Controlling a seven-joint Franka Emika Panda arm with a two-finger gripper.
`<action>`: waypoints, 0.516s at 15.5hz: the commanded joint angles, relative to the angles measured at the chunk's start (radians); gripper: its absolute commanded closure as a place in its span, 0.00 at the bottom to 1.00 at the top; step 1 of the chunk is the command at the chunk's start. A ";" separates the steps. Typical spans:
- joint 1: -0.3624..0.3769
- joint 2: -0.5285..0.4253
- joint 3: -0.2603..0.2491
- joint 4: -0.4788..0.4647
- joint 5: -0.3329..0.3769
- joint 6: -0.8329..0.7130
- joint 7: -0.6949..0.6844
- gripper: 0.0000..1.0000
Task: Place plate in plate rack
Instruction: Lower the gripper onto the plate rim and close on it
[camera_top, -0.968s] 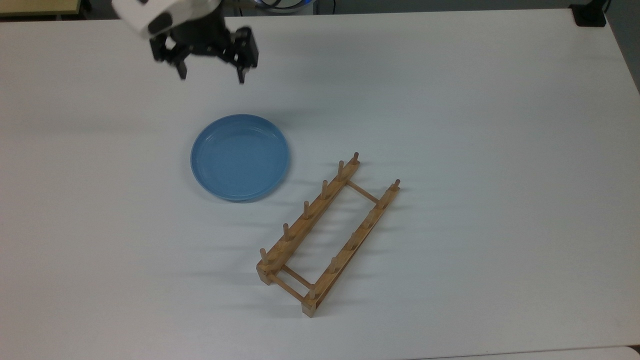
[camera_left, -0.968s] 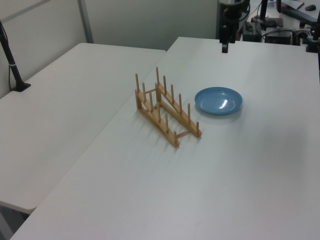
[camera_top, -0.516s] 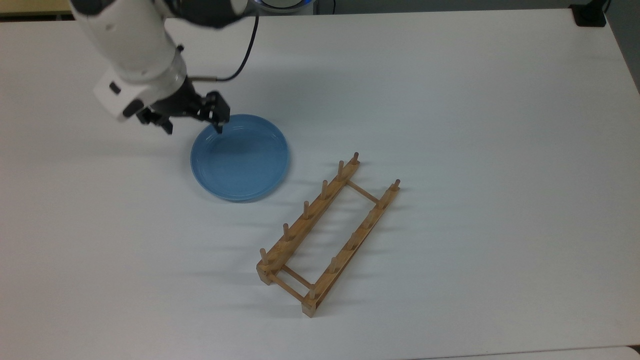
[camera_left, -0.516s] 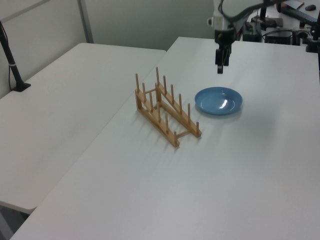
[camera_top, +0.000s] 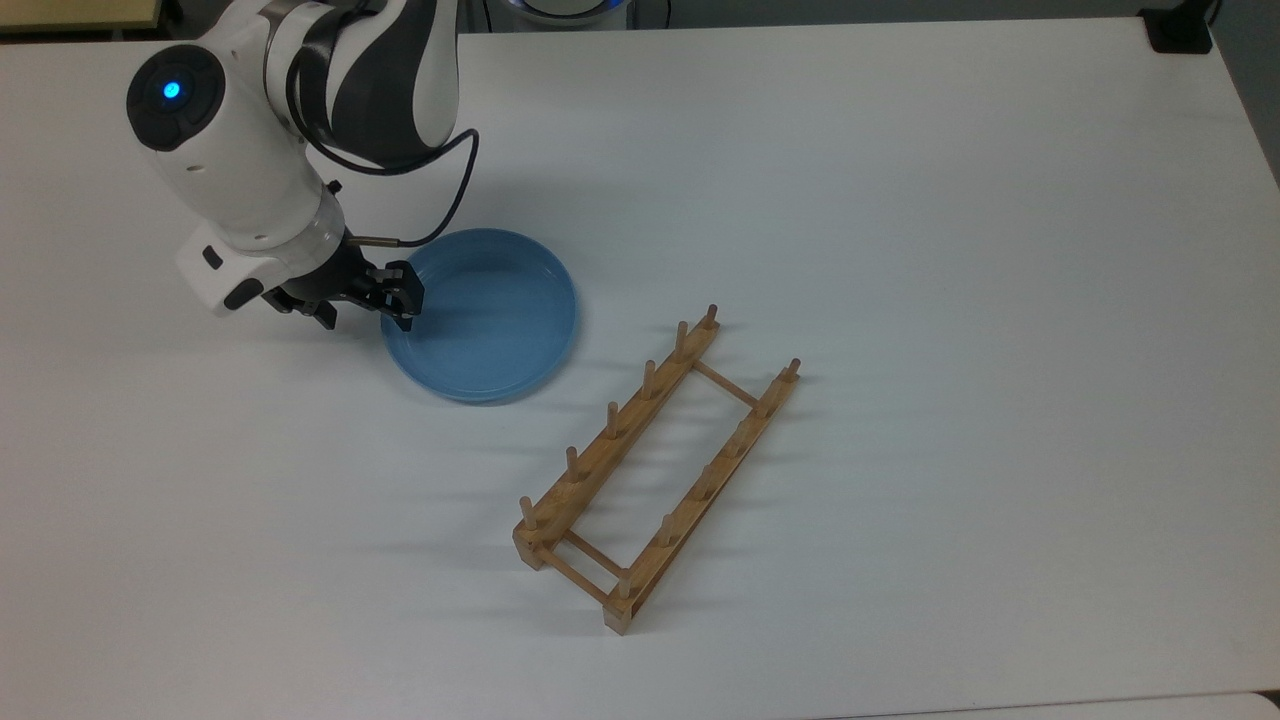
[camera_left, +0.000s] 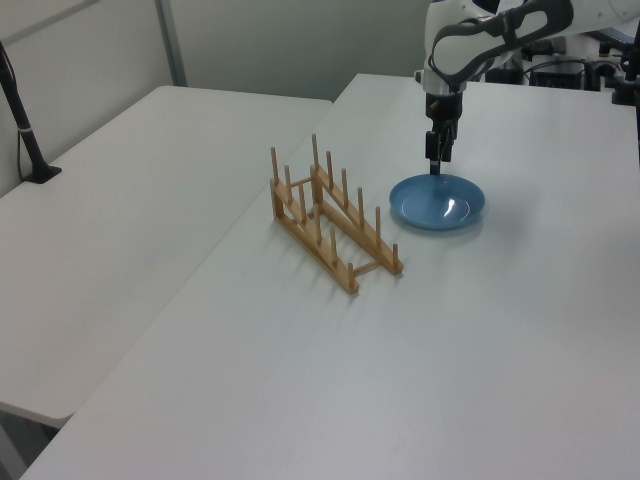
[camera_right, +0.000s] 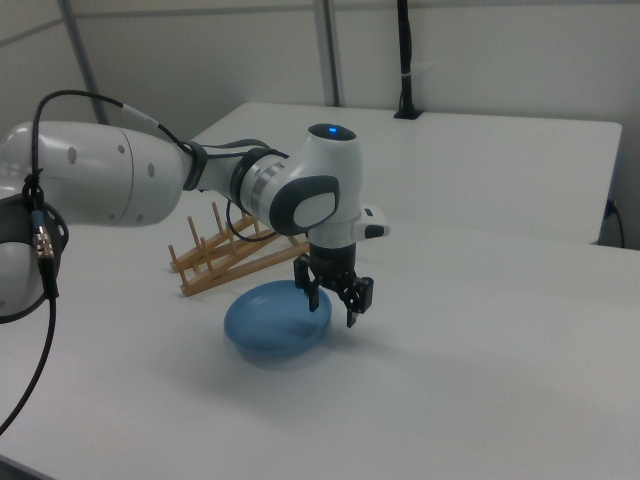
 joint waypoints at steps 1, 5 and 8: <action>0.014 -0.011 -0.008 -0.010 0.024 0.012 -0.024 0.30; 0.017 0.009 -0.005 -0.011 0.025 0.044 -0.024 0.51; 0.020 0.024 -0.003 -0.014 0.022 0.066 -0.027 0.54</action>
